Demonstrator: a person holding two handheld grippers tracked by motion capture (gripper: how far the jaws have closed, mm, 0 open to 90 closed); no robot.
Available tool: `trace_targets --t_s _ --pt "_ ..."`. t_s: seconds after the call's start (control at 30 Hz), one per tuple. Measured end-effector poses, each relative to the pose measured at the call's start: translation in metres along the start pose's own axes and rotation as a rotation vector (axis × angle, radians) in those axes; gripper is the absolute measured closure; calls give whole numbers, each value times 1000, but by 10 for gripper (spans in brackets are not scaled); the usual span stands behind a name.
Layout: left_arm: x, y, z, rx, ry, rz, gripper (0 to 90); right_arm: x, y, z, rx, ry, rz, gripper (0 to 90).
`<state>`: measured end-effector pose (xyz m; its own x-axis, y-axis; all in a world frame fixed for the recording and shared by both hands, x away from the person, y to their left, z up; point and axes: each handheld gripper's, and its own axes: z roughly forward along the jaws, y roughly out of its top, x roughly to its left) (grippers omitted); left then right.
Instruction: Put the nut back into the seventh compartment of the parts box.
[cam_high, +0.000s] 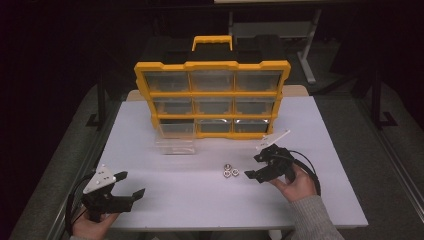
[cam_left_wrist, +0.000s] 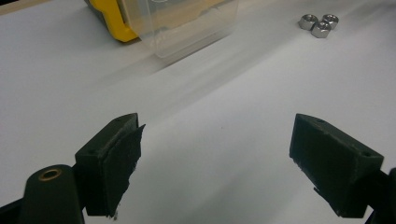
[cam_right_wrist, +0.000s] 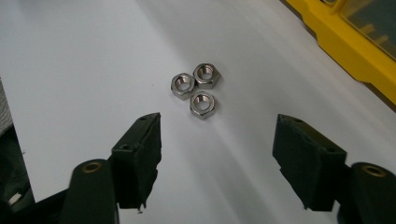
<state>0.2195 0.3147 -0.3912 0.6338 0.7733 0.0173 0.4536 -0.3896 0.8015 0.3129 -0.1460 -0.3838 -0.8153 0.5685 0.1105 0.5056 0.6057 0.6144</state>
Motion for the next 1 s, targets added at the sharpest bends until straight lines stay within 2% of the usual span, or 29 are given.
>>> trace_targets --t_s 0.17,0.3,0.4,0.5,0.67,1.0 --pt "-1 0 0 -1 -1 -7 162 -1 8 12 19 17 2 389" --pt "0 0 0 0 -1 1 162 -1 13 23 44 31 -17 409" --pt "0 0 0 1 -2 -1 162 -1 16 32 78 24 -43 429" --pt "0 0 0 1 0 1 162 -3 18 40 100 27 -43 451" --pt "0 0 0 1 1 1 162 -4 21 48 108 31 -46 489" --pt "0 0 -1 6 -2 1 162 -2 28 67 161 38 -57 567"
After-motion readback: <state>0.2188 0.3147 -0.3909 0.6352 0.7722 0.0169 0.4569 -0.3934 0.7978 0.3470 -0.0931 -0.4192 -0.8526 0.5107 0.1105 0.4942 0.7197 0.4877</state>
